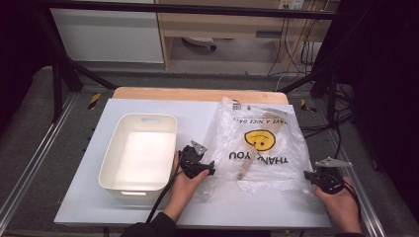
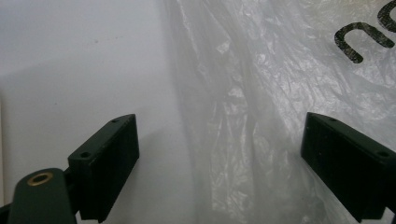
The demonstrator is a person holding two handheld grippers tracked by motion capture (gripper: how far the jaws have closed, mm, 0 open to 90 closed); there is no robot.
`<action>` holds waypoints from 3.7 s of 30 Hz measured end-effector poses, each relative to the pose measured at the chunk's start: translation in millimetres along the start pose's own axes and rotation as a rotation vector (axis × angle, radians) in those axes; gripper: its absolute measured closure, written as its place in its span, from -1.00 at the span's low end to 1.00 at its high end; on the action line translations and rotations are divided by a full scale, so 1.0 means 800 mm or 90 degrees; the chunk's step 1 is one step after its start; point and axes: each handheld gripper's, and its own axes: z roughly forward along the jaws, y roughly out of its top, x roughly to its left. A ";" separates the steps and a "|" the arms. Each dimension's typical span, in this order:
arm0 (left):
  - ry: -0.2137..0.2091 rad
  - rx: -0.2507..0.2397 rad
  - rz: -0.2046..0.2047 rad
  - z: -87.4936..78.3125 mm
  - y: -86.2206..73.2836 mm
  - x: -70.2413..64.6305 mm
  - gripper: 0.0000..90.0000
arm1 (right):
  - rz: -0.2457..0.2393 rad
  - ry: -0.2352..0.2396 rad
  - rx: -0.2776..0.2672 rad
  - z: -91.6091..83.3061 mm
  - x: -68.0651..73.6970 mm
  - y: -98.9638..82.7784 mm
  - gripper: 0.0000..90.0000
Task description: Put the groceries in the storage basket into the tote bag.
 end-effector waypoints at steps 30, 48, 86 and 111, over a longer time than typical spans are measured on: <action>-0.075 -0.032 0.030 -0.021 -0.018 -0.021 0.99 | -0.023 0.068 -0.004 -0.001 0.046 -0.003 0.63; -0.074 -0.034 0.034 -0.021 -0.018 -0.022 1.00 | -0.027 0.068 -0.011 -0.002 0.049 -0.019 0.04; -0.207 -0.069 -0.021 -0.082 0.104 0.024 1.00 | -0.121 0.160 -0.073 -0.024 0.095 0.118 1.00; -0.205 -0.082 -0.021 -0.097 0.146 0.063 1.00 | -0.116 0.130 -0.103 -0.046 0.057 0.171 1.00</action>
